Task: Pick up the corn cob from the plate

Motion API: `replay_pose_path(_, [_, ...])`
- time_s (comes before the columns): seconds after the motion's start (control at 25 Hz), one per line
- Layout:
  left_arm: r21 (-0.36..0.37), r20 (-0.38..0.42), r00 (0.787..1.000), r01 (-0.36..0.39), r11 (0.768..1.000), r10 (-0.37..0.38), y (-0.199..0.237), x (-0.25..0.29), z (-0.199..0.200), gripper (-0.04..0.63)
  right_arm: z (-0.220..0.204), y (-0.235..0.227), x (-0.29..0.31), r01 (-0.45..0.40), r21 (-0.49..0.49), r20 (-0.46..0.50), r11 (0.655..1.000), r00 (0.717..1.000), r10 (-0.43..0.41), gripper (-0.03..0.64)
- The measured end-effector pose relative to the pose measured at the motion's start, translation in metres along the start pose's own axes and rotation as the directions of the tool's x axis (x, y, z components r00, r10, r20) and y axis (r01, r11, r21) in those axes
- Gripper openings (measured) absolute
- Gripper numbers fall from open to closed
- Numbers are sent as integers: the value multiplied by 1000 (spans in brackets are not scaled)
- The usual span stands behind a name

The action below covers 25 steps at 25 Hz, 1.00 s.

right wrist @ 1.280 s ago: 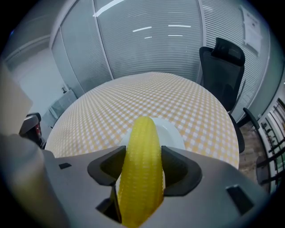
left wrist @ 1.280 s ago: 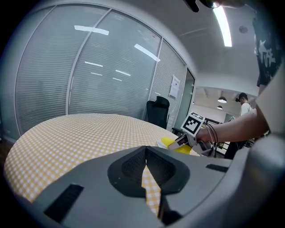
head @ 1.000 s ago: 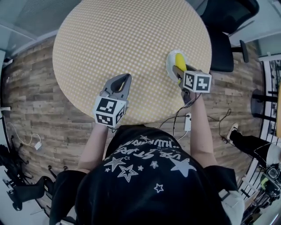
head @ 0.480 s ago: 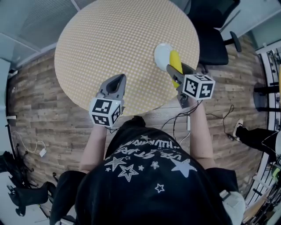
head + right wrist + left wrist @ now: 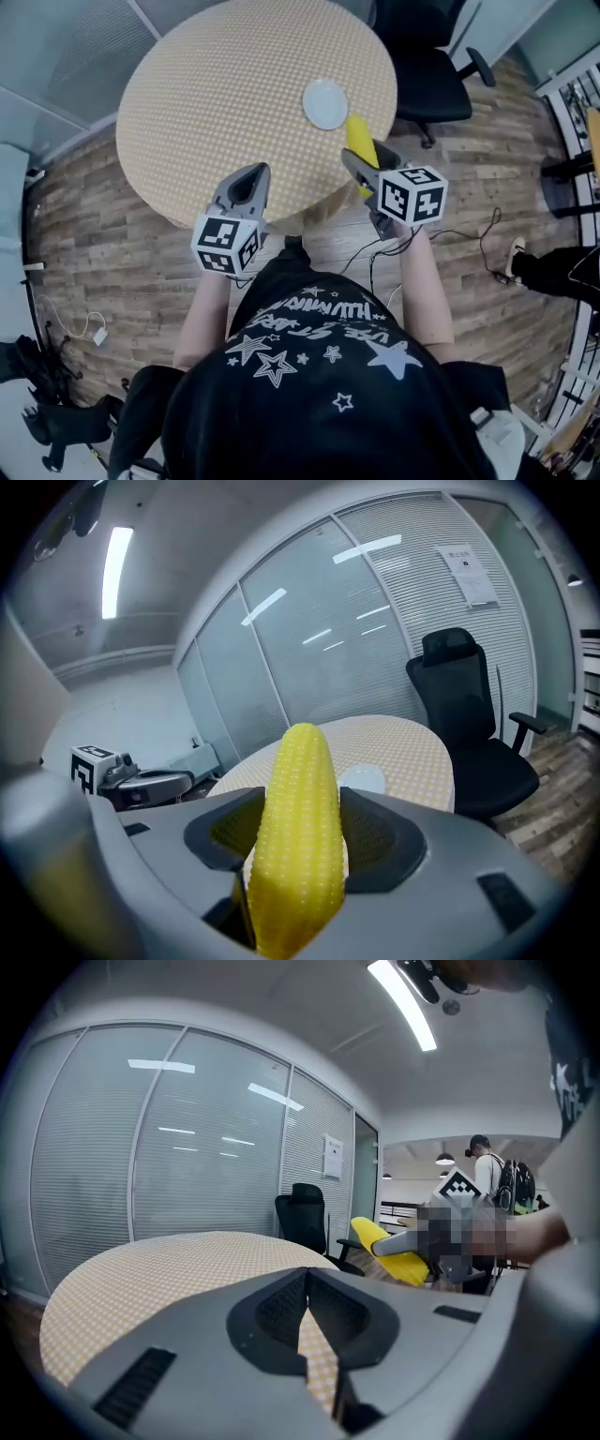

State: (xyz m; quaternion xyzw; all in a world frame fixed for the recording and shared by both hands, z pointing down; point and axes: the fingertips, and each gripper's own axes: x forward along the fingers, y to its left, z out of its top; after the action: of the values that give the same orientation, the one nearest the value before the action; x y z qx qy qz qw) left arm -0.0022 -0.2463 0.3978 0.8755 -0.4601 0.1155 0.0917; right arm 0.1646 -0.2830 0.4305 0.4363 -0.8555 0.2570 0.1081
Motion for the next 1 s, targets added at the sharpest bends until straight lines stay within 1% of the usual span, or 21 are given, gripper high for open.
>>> replay_pose_path(0.12, [4,1,1000,12,1000,-12,-23,-12,-1,6,-12,11,-24,-20,11,11,1000,1000,20,258])
replay_pose_path(0.28, [17,0,1000,23,1000,-23,-54,-35,-6,6,-36,27,-53,-69,63,25,996,997,68,258])
replay_pose_path(0.44, [8,-2,1000,18,1000,-18,-82,-58,-10,7,-59,33,-81,-83,82,24,993,996,81,258])
replay_pose_path(0.64, [7,2,1000,-31,1000,31,-91,-78,-12,7,-73,42,-96,-117,96,35,988,993,114,258])
replay_pose_path(0.8, [4,-24,999,-30,1000,30,-99,-82,-20,7,-76,42,-104,-133,128,53,983,990,127,258])
replay_pose_path(0.88, [-10,-23,999,-36,999,36,-102,-83,-22,8,-77,42,-107,-141,145,65,979,989,133,258])
replay_pose_path(1.0, [-41,-4,998,-67,997,67,-98,-88,-24,6,-81,44,-107,-147,153,62,977,988,139,259])
